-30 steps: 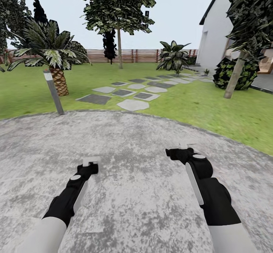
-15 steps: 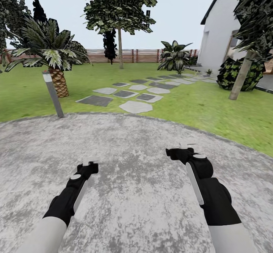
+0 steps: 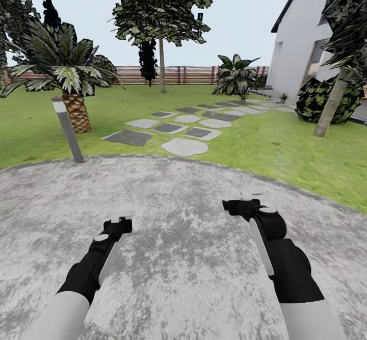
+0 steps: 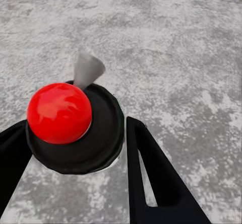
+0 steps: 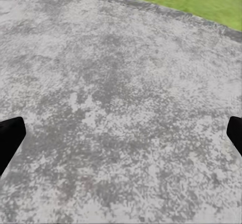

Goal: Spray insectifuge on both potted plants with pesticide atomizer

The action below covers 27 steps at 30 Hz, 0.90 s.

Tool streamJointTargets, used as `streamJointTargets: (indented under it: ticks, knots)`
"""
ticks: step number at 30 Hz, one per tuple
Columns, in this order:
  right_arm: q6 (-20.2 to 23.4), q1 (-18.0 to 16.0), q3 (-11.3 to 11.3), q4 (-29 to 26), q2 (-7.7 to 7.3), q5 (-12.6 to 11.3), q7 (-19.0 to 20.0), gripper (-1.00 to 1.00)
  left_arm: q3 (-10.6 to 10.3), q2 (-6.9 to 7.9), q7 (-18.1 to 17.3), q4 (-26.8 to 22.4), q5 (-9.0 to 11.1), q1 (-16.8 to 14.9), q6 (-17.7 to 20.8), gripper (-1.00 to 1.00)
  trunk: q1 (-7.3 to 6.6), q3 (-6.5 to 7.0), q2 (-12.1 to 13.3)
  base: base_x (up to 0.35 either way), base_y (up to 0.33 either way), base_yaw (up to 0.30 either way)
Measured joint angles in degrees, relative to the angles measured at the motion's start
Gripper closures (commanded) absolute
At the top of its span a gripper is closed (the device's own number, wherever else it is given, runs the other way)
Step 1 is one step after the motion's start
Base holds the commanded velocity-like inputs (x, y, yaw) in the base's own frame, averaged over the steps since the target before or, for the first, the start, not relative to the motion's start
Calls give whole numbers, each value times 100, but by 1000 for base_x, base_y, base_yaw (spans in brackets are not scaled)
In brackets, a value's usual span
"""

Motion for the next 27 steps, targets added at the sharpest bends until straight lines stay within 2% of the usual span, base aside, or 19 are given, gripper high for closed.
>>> streamJointTargets:
  ticks: [7, 19, 27]
  knots:
    - [0, 0, -7, -2, 0, 3, -3, -100, -2, 0, 0, 0, 5, 0, 0, 100, 0, 0, 0, 347, 0, -17]
    - [1, 1, -15, -1, -1, 3, -3, -100, -2, 0, 1, 0, 3, 2, -1, 100, 0, 0, 0, 347, 0, -210]
    - [0, 0, -21, 0, 0, 3, -4, -100, 0, 0, 0, -2, 0, 1, 0, 100, 0, 0, 0, 347, 0, -24]
